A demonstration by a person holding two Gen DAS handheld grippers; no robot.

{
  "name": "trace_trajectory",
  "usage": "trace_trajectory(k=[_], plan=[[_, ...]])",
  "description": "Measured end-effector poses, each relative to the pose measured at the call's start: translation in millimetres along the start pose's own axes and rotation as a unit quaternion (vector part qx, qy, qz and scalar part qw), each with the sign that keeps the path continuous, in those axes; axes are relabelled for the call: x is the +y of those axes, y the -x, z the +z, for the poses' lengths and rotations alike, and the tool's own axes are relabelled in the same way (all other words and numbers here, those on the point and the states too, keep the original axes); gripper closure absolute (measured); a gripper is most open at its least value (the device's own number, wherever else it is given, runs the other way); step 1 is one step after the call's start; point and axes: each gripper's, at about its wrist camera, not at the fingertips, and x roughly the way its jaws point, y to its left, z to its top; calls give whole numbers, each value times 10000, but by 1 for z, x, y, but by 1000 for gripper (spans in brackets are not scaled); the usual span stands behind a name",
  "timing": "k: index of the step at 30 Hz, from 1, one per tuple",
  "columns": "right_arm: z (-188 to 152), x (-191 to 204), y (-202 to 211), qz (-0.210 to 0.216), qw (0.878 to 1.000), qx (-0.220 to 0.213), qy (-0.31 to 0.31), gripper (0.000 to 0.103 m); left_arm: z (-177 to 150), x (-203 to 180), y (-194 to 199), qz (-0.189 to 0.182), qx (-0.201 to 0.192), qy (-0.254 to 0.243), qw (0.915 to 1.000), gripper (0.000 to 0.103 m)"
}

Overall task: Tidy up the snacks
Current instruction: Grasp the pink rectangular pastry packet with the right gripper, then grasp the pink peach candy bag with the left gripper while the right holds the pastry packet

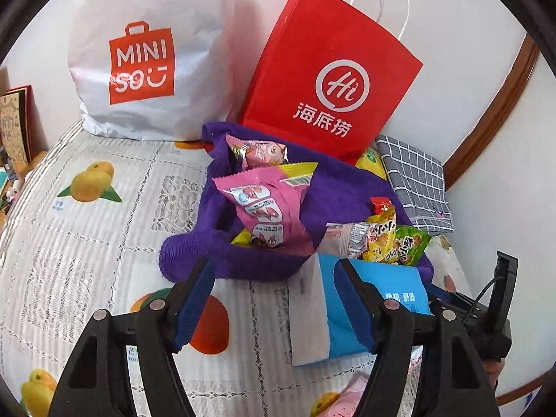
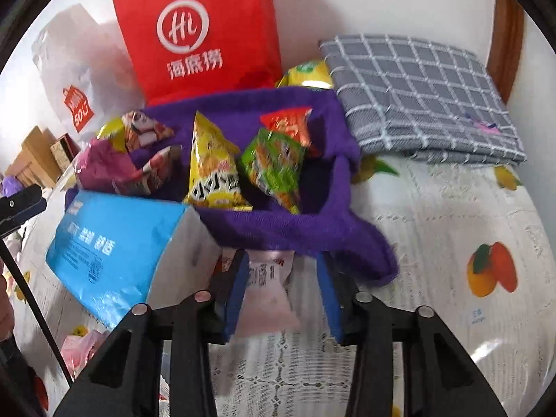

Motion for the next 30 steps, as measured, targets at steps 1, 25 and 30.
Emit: trace_trajectory(k=[1, 25, 30], plan=[[-1, 1, 1, -35, 10000, -33, 58, 63, -1, 0, -1, 20, 23, -17, 10000, 34], [-19, 35, -6, -309, 9930, 16, 1138, 61, -9, -16, -2, -243, 191, -206, 9993, 34], [-32, 27, 12, -357, 9935, -115, 1074, 61, -10, -17, 2, -313, 160, -236, 9991, 34]])
